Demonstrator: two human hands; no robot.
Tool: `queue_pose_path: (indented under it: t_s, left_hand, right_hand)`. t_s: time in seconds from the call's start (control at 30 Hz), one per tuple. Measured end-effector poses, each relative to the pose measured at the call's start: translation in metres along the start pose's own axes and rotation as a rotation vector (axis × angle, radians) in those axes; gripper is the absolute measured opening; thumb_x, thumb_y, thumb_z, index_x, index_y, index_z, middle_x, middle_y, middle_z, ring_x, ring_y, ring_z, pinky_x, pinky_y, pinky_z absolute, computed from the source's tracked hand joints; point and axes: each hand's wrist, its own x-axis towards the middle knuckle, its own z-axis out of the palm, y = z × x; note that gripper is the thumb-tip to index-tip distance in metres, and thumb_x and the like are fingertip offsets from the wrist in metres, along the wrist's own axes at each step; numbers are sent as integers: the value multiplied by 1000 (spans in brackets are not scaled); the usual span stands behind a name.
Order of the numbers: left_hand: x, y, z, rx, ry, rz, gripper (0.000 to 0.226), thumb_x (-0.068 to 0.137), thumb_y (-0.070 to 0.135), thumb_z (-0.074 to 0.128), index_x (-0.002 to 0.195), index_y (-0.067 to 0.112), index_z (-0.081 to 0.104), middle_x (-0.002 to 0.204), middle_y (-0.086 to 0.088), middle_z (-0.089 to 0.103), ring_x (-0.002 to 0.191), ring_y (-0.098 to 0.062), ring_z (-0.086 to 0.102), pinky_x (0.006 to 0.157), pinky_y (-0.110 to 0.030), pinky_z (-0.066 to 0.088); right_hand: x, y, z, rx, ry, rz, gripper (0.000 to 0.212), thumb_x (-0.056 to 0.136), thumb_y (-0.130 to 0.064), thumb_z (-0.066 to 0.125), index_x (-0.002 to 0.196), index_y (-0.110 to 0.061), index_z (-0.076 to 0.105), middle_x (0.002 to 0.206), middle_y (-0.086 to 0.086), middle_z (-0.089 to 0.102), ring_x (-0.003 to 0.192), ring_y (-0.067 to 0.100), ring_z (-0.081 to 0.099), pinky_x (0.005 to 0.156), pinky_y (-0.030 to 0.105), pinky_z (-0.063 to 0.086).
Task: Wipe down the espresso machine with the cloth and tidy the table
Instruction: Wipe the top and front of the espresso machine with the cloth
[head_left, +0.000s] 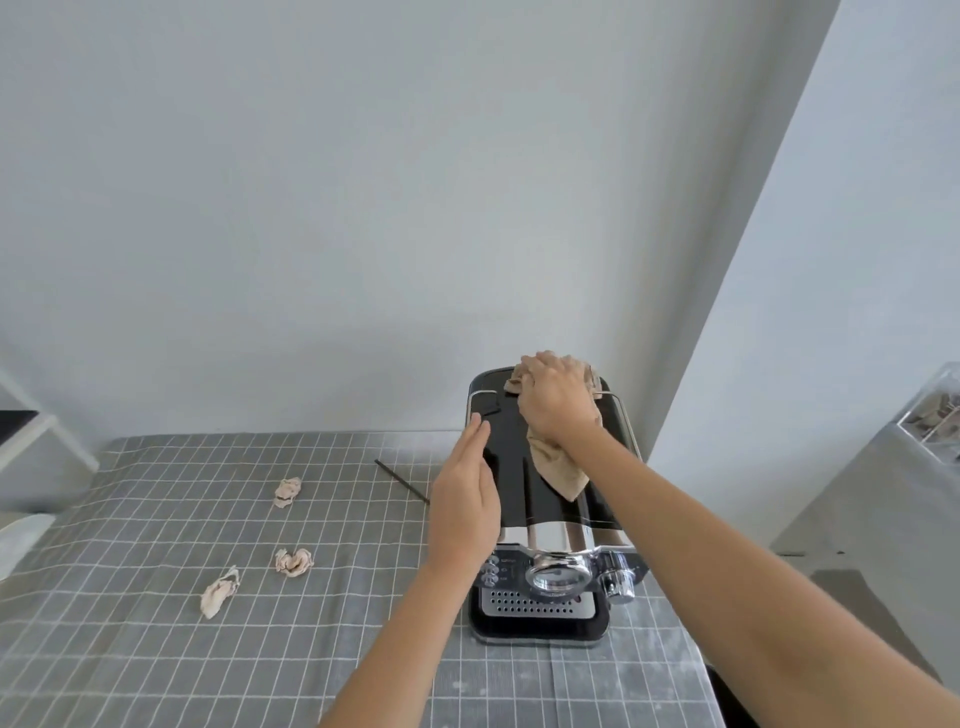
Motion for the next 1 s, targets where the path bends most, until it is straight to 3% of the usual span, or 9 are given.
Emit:
queue_pose_path:
  t_s: [0.1,0.2,0.27,0.33,0.47,0.6,0.7,0.77,1.0]
  left_hand:
    - [-13,-1,1,-27,31,-15,47,98,2,33,144,8,40,156,1,28,142,-3,24,113,-5,15]
    - [-17,-3,5,-105,42,-86,48,98,0,32,145,8,37,153,-14,36,141,-28,36,115,-35,33]
    - [-18,-4,7,-127,36,-119,49,98,2,32,146,8,35,132,-30,55,120,-49,50,99,-55,45]
    - [-18,-3,8,-125,44,-133,49,98,3,31,146,8,34,117,-29,62,111,-51,54,93,-58,47]
    - [-21,4,2,-137,101,-95,48,97,0,33,145,6,37,73,-4,60,66,-13,55,89,-47,53]
    - [-25,5,-3,-147,93,-90,49,97,-1,34,145,10,35,64,2,50,60,0,50,64,-17,45]
    - [-24,7,-3,-137,81,-69,50,97,-1,35,147,6,32,60,8,42,59,-1,49,57,-9,38]
    - [-24,8,-1,-127,76,-80,51,97,-1,35,147,5,31,56,10,35,56,-4,45,53,-11,35]
    - [-26,8,1,-120,84,-107,52,96,-4,34,148,5,30,55,9,35,49,-8,38,51,-15,36]
  right_hand:
    - [-47,-3,-8,1,-21,-174,41,100,-15,36,137,-12,53,148,2,42,144,26,25,115,29,2]
    - [-96,5,-22,68,-54,-338,42,101,-15,37,139,-17,54,153,-4,39,148,18,18,114,15,-7]
    - [-100,10,-23,55,-94,-316,44,102,-21,32,142,-18,49,156,-5,34,150,18,15,121,27,-1]
    - [-80,5,-21,2,-88,-243,43,101,-20,32,140,-13,49,154,1,35,147,25,20,119,31,6]
    - [-35,-9,-10,-35,-57,-124,36,96,-18,39,124,-11,60,139,6,48,134,30,36,115,36,17]
    - [-78,-7,-17,38,-101,-390,31,89,-20,42,91,-19,74,111,-8,65,121,15,48,117,42,23]
    - [-121,8,-29,150,-217,-437,31,89,-22,48,101,-31,75,130,-23,57,136,-2,32,123,32,13]
    - [-111,14,-27,139,-188,-436,28,91,-25,45,90,-31,73,119,-26,57,128,-2,37,118,34,25]
    - [-42,-16,-1,-80,-68,-64,35,94,-16,40,126,-12,54,144,6,42,136,28,33,117,37,20]
